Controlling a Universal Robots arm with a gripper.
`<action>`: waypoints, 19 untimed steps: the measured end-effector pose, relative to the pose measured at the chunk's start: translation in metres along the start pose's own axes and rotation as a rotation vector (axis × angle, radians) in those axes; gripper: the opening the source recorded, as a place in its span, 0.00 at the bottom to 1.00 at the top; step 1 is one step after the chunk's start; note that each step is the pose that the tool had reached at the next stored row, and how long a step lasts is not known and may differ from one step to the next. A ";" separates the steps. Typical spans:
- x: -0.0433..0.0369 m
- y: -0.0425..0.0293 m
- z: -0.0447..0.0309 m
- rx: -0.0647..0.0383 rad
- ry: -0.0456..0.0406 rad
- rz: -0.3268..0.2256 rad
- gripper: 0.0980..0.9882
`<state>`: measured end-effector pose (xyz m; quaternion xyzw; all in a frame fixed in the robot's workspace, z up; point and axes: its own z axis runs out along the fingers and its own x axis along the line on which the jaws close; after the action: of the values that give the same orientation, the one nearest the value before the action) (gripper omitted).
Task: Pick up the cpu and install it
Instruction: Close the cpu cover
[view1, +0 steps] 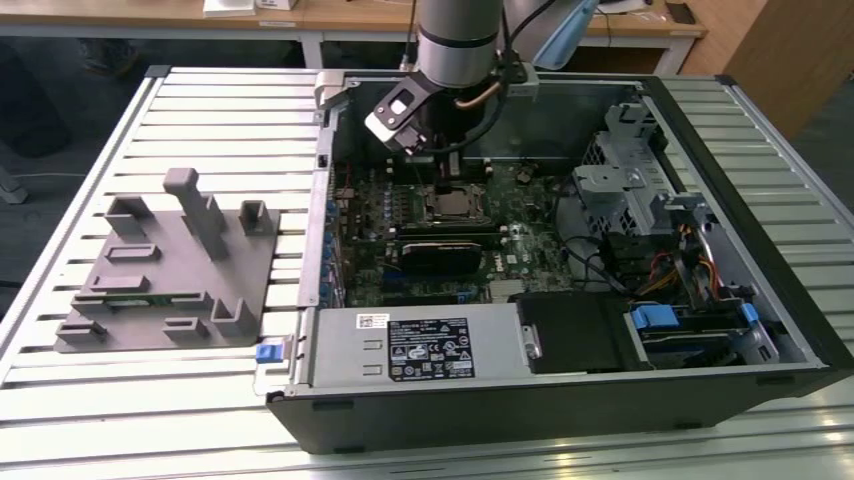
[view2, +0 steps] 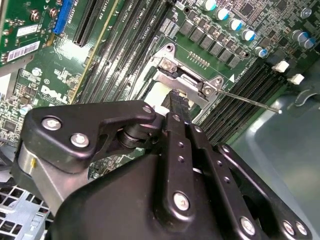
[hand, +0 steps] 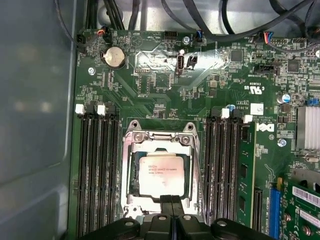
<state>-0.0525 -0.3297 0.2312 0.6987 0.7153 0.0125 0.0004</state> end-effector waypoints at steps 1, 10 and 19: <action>0.0000 -0.0001 0.0009 0.000 -0.0001 0.000 0.01; -0.0001 -0.0030 0.0083 0.000 0.0000 0.000 0.01; 0.0008 -0.0048 0.0150 0.000 0.0000 0.000 0.01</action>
<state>-0.0570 -0.3287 0.2162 0.6988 0.7153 0.0124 0.0004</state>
